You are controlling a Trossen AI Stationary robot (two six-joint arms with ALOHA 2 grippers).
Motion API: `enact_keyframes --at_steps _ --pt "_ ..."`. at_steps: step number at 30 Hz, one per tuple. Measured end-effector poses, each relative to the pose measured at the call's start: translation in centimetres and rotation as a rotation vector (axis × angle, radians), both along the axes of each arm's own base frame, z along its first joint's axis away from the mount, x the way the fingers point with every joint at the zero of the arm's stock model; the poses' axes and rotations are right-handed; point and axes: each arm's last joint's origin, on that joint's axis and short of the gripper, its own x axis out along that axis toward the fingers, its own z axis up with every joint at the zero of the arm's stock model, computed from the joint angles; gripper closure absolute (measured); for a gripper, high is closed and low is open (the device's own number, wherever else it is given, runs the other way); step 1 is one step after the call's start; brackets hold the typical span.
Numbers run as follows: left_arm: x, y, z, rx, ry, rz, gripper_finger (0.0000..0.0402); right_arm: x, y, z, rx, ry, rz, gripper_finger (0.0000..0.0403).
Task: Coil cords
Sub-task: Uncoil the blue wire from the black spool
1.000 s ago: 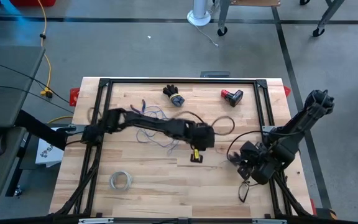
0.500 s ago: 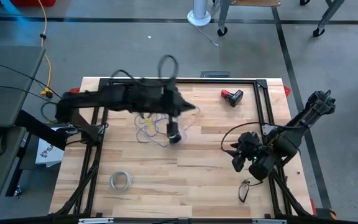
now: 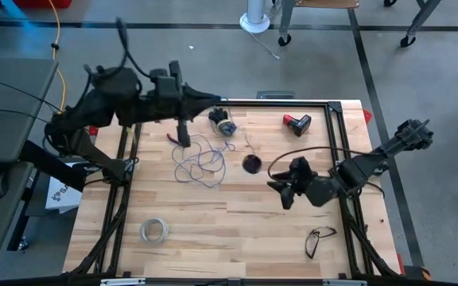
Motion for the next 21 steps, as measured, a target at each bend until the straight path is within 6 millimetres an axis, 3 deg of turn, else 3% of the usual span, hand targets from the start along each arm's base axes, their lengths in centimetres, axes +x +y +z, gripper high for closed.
enact_keyframes --at_steps 8,15,21 --pt "-0.6 0.0 0.7 -0.001 -0.023 0.0 0.0401 1.3 -0.5 1.5 -0.038 -0.118 0.076 0.0234" --pt "-0.5 0.0 1.0 -0.002 -0.051 -0.017 0.0401 1.0 -0.9 3.5 -0.059 -0.247 0.116 0.0234" --pt "-0.7 -0.1 2.3 -0.007 -0.185 -0.059 0.0401 0.8 -1.0 5.2 -0.12 -0.364 0.176 0.0234"
